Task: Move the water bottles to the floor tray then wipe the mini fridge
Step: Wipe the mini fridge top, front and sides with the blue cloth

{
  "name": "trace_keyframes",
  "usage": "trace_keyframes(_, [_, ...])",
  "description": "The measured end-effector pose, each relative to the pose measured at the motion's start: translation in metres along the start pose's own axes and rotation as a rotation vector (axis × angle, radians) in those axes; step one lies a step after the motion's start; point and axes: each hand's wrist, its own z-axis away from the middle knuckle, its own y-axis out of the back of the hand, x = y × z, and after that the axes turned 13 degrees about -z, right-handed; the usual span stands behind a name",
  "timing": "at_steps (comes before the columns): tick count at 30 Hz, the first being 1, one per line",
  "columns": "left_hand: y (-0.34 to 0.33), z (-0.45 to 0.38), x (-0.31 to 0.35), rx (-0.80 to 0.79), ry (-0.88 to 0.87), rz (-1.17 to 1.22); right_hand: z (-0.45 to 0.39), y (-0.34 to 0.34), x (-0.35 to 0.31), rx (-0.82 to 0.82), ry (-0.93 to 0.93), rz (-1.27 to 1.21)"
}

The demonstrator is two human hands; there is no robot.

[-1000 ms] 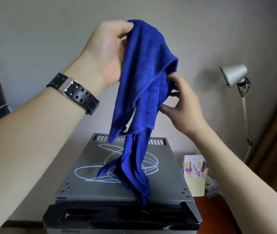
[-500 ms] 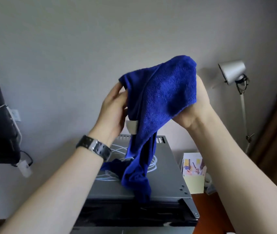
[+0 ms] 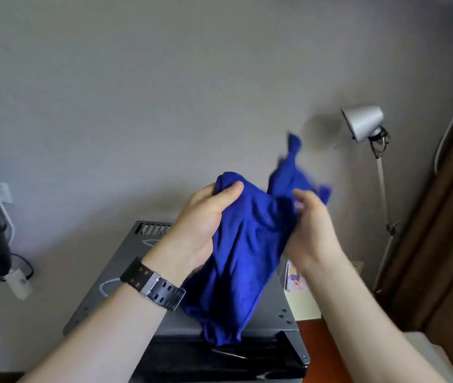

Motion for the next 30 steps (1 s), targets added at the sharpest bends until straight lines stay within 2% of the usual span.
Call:
trace_keyframes(1, [-0.002, -0.001, 0.004, 0.015, 0.013, -0.038, 0.01, 0.007, 0.016, -0.018, -0.078, 0.128])
trace_keyframes(3, [-0.006, -0.003, 0.008, -0.033, 0.035, -0.097, 0.025, 0.015, 0.033, -0.077, -0.146, 0.229])
trace_keyframes(9, [0.004, -0.011, 0.029, -0.147, -0.024, -0.248, 0.029, 0.03, 0.027, -0.082, -0.351, 0.143])
trace_keyframes(13, [0.021, -0.016, 0.063, -0.117, -0.075, -0.464, 0.02, 0.024, -0.024, -0.12, -0.196, 0.164])
trace_keyframes(16, [0.035, -0.02, 0.089, -0.059, -0.121, -0.516, 0.008, 0.01, -0.068, -0.166, -0.044, 0.186])
trace_keyframes(19, [0.044, -0.025, 0.108, 0.01, -0.154, -0.402, 0.002, -0.004, -0.106, -0.238, 0.026, 0.283])
trace_keyframes(22, [0.049, -0.025, 0.12, -0.009, -0.134, -0.31, -0.003, -0.017, -0.133, -0.276, 0.113, 0.364])
trace_keyframes(27, [0.062, -0.022, 0.122, 0.098, -0.115, -0.226, -0.019, -0.032, -0.152, -0.275, 0.239, 0.171])
trace_keyframes(30, [0.064, -0.021, 0.114, 0.113, -0.157, -0.108, -0.022, -0.033, -0.149, -0.345, 0.208, 0.102])
